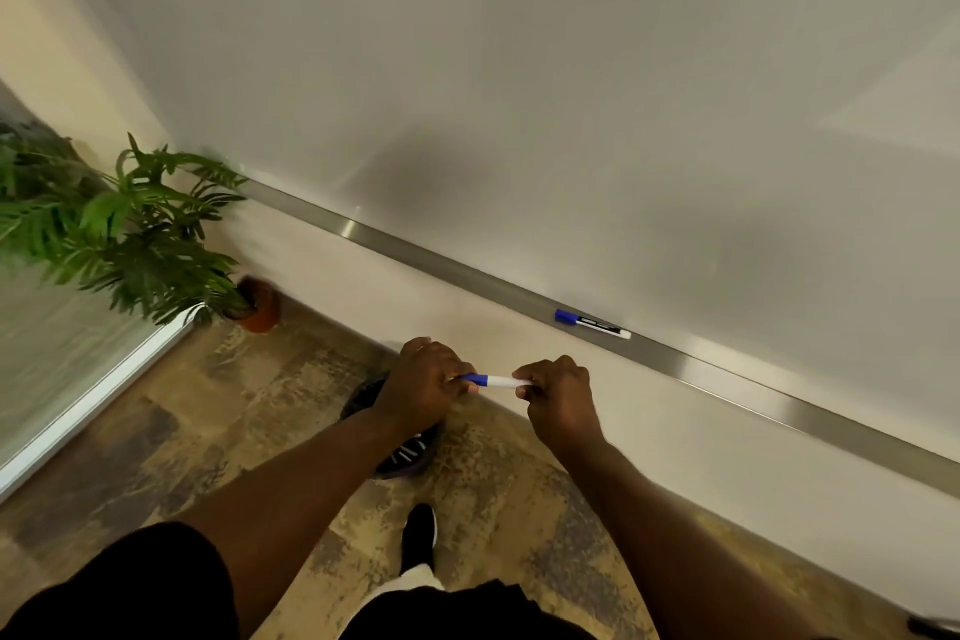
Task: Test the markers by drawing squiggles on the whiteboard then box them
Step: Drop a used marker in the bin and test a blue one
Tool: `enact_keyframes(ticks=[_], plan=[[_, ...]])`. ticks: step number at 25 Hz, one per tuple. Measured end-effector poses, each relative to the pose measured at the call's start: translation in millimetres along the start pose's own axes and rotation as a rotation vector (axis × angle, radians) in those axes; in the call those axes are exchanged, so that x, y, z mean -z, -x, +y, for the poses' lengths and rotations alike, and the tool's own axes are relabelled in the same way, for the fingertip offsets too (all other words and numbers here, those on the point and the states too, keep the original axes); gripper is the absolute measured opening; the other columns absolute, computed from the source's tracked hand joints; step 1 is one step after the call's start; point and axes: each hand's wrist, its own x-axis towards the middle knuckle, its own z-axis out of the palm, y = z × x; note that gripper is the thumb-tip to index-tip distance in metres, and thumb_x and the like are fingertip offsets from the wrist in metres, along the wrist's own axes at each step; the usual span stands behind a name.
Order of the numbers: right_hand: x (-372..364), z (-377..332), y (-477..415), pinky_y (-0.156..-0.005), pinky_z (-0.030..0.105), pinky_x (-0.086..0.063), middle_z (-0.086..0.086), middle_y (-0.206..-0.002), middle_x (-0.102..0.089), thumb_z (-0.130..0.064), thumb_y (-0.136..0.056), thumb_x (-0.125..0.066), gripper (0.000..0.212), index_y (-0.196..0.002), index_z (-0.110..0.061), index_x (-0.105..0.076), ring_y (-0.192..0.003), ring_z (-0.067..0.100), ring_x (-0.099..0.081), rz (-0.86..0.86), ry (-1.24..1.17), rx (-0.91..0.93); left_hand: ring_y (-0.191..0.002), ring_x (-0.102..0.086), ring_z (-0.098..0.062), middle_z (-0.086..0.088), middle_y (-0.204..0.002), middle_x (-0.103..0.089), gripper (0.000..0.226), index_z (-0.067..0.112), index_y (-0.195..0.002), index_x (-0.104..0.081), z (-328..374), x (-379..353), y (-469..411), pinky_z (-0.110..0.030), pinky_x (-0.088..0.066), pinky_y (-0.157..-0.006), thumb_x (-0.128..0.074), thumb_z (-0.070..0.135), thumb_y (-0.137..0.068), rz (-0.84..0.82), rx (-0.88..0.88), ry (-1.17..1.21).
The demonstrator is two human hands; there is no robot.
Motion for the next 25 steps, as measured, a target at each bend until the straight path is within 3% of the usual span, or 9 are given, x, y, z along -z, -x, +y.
enact_keyframes(ticks=[4, 8, 13, 15, 18, 22, 25], plan=[[-53.0, -51.4, -51.3, -0.09, 0.039, -0.042, -0.006, -0.091, -0.063, -0.004, -0.092, -0.063, 0.022, -0.106, -0.015, -0.075, -0.09, 0.012, -0.041, -0.084, 0.032, -0.024, -0.081, -0.064, -0.018, 0.003, -0.082, -0.073, 0.024, 0.019, -0.096, -0.077, -84.8, 26.3, -9.1, -0.043, -0.045, -0.094, -0.063, 0.035, -0.085, -0.046, 0.011, -0.066], [-96.5, -81.0, -89.2, -0.088, 0.042, -0.041, 0.003, -0.094, -0.071, -0.005, -0.09, -0.064, 0.021, -0.103, -0.017, -0.076, -0.095, 0.023, -0.051, -0.151, 0.076, 0.005, -0.074, -0.066, -0.024, -0.001, -0.076, -0.072, 0.035, 0.017, -0.09, -0.078, -143.9, 39.2, -14.6, -0.039, -0.042, -0.085, -0.054, 0.043, -0.084, -0.086, -0.019, -0.075], [-138.6, -98.8, -126.8, -0.089, 0.037, -0.034, 0.002, -0.1, -0.069, -0.013, -0.093, -0.062, 0.022, -0.11, -0.021, -0.073, -0.102, 0.022, -0.05, -0.291, 0.153, 0.009, -0.096, -0.062, -0.02, 0.003, -0.095, -0.072, 0.031, 0.024, -0.101, -0.075, -202.3, 43.7, -13.1, -0.027, -0.021, -0.102, -0.057, 0.045, -0.089, -0.197, 0.102, -0.059], [-159.6, -99.6, -136.0, -0.09, 0.035, -0.033, -0.002, -0.105, -0.069, -0.018, -0.094, -0.061, 0.025, -0.115, -0.028, -0.07, -0.105, 0.021, -0.052, -0.347, 0.226, 0.05, -0.103, -0.06, -0.018, 0.005, -0.102, -0.071, 0.03, 0.025, -0.106, -0.073, -221.1, 39.4, -4.9, -0.032, -0.021, -0.109, -0.057, 0.046, -0.091, -0.253, 0.175, -0.08], [-188.6, -105.2, -147.4, -0.1, 0.036, -0.031, -0.003, -0.123, -0.065, -0.021, -0.097, -0.055, 0.032, -0.127, -0.028, -0.063, -0.118, 0.02, -0.051, -0.387, 0.272, 0.1, -0.107, -0.061, -0.022, 0.001, -0.107, -0.07, 0.056, 0.023, -0.114, -0.071, -250.7, 29.6, 10.1, -0.048, -0.031, -0.112, -0.039, 0.062, -0.089, -0.266, 0.226, -0.125], [-201.7, -101.2, -158.1, -0.123, 0.045, -0.007, -0.001, -0.159, -0.035, -0.028, -0.103, -0.047, 0.05, -0.151, -0.025, -0.036, -0.15, 0.017, -0.021, -0.543, 0.365, 0.117, -0.145, -0.03, -0.019, -0.001, -0.151, -0.044, 0.089, 0.02, -0.145, -0.047, -271.5, 29.1, 13.4, -0.049, -0.011, -0.12, -0.014, 0.078, -0.085, -0.357, 0.316, -0.071], [-196.2, -84.3, -164.7, -0.124, 0.046, -0.003, 0.0, -0.164, -0.025, -0.029, -0.103, -0.046, 0.055, -0.155, -0.024, -0.028, -0.153, 0.017, -0.012, -0.635, 0.406, 0.039, -0.15, -0.015, -0.016, 0.002, -0.159, -0.029, 0.111, 0.022, -0.151, -0.035, -277.1, 26.9, -0.5, -0.046, -0.003, -0.121, 0.008, 0.087, -0.073, -0.365, 0.361, -0.026]])
